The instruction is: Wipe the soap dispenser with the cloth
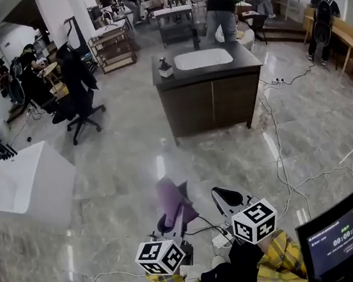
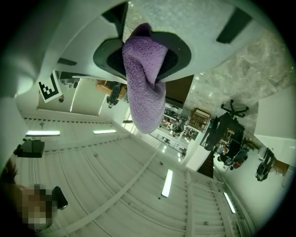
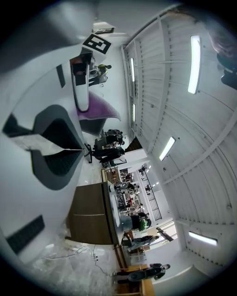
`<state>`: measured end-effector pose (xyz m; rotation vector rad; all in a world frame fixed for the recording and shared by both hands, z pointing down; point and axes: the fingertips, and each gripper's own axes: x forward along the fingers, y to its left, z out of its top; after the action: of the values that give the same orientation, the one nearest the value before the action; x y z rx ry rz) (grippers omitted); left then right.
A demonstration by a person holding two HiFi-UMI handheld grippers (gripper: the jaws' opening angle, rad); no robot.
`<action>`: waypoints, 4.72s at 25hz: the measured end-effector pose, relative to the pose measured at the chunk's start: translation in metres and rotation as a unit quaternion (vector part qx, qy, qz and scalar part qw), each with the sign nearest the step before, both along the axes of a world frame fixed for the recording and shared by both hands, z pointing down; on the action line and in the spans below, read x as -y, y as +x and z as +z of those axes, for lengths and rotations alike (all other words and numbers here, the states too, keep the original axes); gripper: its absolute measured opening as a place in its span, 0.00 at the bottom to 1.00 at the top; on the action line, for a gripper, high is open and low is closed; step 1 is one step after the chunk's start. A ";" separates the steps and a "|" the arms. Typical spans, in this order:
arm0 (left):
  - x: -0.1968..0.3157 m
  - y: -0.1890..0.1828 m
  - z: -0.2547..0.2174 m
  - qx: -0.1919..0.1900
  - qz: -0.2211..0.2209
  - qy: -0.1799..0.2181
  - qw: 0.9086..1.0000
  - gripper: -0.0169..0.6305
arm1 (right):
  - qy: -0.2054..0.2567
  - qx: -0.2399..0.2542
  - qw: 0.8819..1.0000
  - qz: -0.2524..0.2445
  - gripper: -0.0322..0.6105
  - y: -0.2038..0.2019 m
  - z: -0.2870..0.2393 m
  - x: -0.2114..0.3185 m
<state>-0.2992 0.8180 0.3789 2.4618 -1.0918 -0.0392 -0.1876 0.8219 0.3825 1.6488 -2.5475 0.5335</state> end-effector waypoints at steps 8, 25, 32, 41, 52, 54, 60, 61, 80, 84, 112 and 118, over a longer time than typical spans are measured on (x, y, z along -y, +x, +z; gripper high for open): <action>0.043 0.004 0.000 0.003 -0.009 0.007 1.000 0.16 | 0.023 0.010 1.000 -0.004 0.06 -0.002 -0.005 0.057; 0.212 0.156 -0.006 0.017 -0.053 -0.001 0.998 0.16 | 0.022 -0.003 0.997 -0.071 0.06 0.130 -0.009 0.234; 0.282 0.237 -0.003 0.013 -0.076 0.000 0.997 0.16 | 0.021 -0.013 0.994 -0.102 0.06 0.205 -0.002 0.295; 0.324 0.283 0.007 0.027 -0.089 -0.007 0.996 0.16 | 0.013 -0.012 0.994 -0.109 0.06 0.256 0.011 0.343; 0.368 0.308 0.013 0.033 -0.074 -0.015 0.997 0.16 | 0.002 0.001 0.996 -0.093 0.06 0.281 0.018 0.376; 0.385 0.312 0.013 0.027 -0.067 -0.012 0.997 0.16 | 0.001 -0.003 0.996 -0.088 0.06 0.281 0.020 0.390; 0.438 0.304 0.014 0.024 -0.043 -0.009 0.999 0.16 | 0.000 -0.012 0.998 -0.064 0.06 0.271 0.021 0.441; 0.447 0.299 0.014 0.024 -0.041 -0.009 0.999 0.16 | 0.000 -0.014 0.998 -0.061 0.06 0.268 0.020 0.450; 0.584 0.226 0.035 0.015 0.008 -0.020 1.000 0.16 | -0.004 -0.024 0.999 -0.021 0.06 0.195 0.031 0.584; 0.602 0.214 0.038 0.020 0.015 -0.019 1.000 0.16 | 0.000 -0.026 1.000 -0.012 0.06 0.188 0.030 0.603; 0.772 0.235 0.049 0.022 -0.034 -0.028 0.999 0.16 | 0.008 -0.026 0.998 -0.054 0.06 0.209 0.031 0.785; 0.808 0.243 0.052 0.023 -0.048 -0.030 0.998 0.16 | 0.009 -0.023 0.998 -0.065 0.06 0.217 0.033 0.824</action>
<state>-0.0566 0.0101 0.4311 2.3671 -1.2123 0.0191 0.0292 -0.0021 0.4158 1.4695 -2.6099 0.4587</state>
